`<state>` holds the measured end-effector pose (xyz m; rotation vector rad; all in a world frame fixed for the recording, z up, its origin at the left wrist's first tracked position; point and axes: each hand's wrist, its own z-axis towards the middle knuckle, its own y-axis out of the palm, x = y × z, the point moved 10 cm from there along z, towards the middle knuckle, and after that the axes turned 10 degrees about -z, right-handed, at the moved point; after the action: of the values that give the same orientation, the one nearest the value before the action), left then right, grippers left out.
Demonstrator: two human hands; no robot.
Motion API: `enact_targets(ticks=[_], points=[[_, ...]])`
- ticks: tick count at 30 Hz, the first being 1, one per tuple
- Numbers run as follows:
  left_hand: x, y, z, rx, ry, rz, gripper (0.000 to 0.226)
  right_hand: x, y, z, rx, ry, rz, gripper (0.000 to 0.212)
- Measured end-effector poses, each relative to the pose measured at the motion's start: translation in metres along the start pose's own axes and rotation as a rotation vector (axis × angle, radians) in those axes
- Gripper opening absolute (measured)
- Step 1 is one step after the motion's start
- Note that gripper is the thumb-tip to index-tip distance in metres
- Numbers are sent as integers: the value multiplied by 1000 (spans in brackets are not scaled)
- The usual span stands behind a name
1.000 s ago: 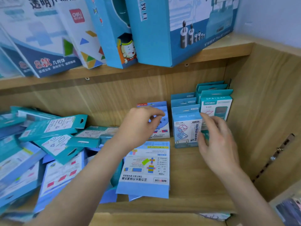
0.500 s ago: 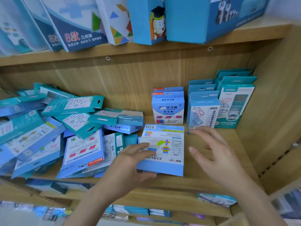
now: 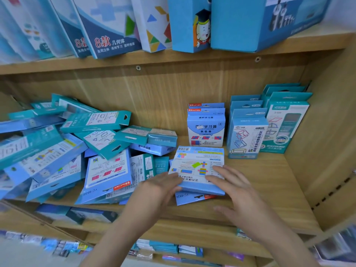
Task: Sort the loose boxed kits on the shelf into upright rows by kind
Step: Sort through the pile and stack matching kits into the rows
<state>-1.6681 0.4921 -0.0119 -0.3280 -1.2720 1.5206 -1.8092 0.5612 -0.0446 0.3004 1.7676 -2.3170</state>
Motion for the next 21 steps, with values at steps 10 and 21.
enact_targets(ticks=[10, 21], points=[[-14, -31, 34, 220, -362, -686, 50, 56, -87, 3, 579, 367, 784, 23], [-18, -7, 39, 72, -409, -519, 44, 85, -66, -4, 521, 615, 1080, 30]])
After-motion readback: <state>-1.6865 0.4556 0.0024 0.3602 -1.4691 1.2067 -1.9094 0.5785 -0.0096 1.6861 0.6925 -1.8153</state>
